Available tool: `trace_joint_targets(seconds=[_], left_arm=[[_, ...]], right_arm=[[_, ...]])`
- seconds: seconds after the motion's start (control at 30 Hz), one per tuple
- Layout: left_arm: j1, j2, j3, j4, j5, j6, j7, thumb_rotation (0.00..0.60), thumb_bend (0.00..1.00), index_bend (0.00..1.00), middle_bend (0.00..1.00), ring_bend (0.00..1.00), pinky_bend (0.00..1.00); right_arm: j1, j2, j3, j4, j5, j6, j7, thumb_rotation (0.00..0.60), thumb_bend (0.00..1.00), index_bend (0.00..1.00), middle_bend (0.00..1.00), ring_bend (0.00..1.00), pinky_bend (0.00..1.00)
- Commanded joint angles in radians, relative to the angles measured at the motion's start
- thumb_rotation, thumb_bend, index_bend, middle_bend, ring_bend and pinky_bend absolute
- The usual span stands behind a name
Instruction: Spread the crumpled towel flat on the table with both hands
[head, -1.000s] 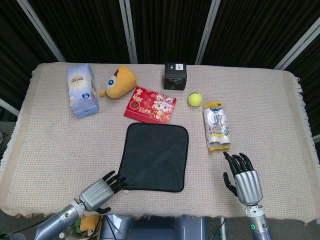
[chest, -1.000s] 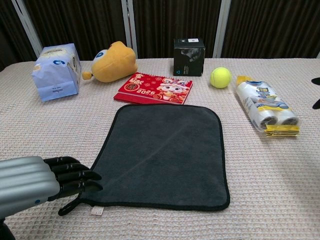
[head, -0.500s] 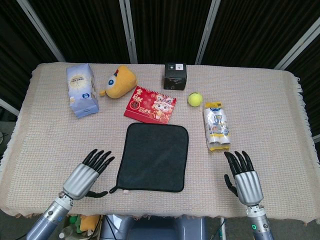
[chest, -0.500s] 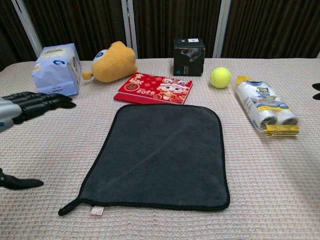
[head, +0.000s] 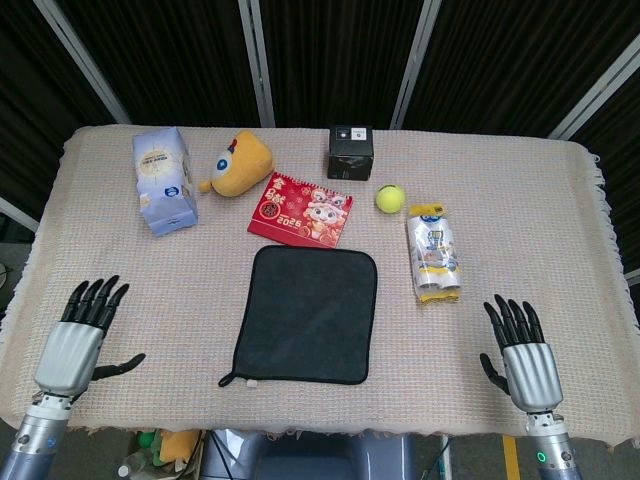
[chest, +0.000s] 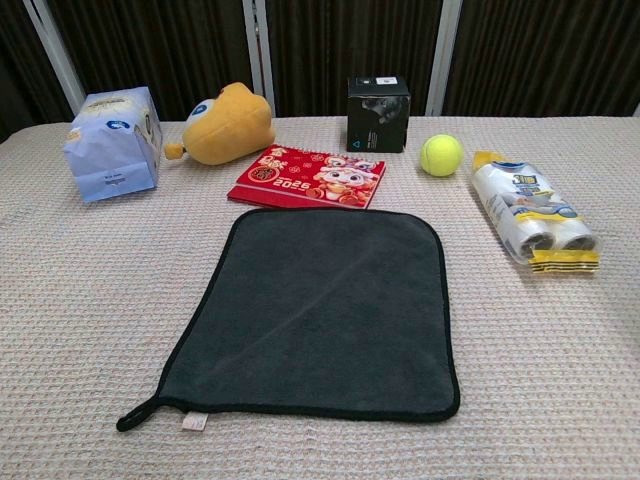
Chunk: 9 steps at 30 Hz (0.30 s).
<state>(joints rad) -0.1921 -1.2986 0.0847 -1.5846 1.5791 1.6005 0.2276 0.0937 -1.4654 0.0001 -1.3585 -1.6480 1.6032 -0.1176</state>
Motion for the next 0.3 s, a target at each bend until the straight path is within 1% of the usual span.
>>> trace_joint_targets(seconds=[0.03,0.2,0.3], left_arm=[[0.034,0.022,-0.007,0.050,-0.017,0.021,-0.052,0.600,0.00,0.00,0.00,0.00,0.00],[0.049,0.025,-0.017,0.105,-0.034,0.011,-0.085,0.600,0.00,0.00,0.00,0.00,0.00],[0.054,0.023,-0.022,0.120,-0.037,0.002,-0.101,0.600,0.00,0.00,0.00,0.00,0.00]], right_arm=[[-0.005,0.020,0.002,-0.023,0.003,0.003,0.029,0.600,0.37,0.00,0.00,0.00,0.00],[-0.003,0.024,0.003,-0.026,-0.001,-0.003,0.008,0.600,0.36,0.00,0.00,0.00,0.00],[-0.002,0.021,0.002,-0.029,-0.006,-0.006,0.004,0.600,0.36,0.00,0.00,0.00,0.00]])
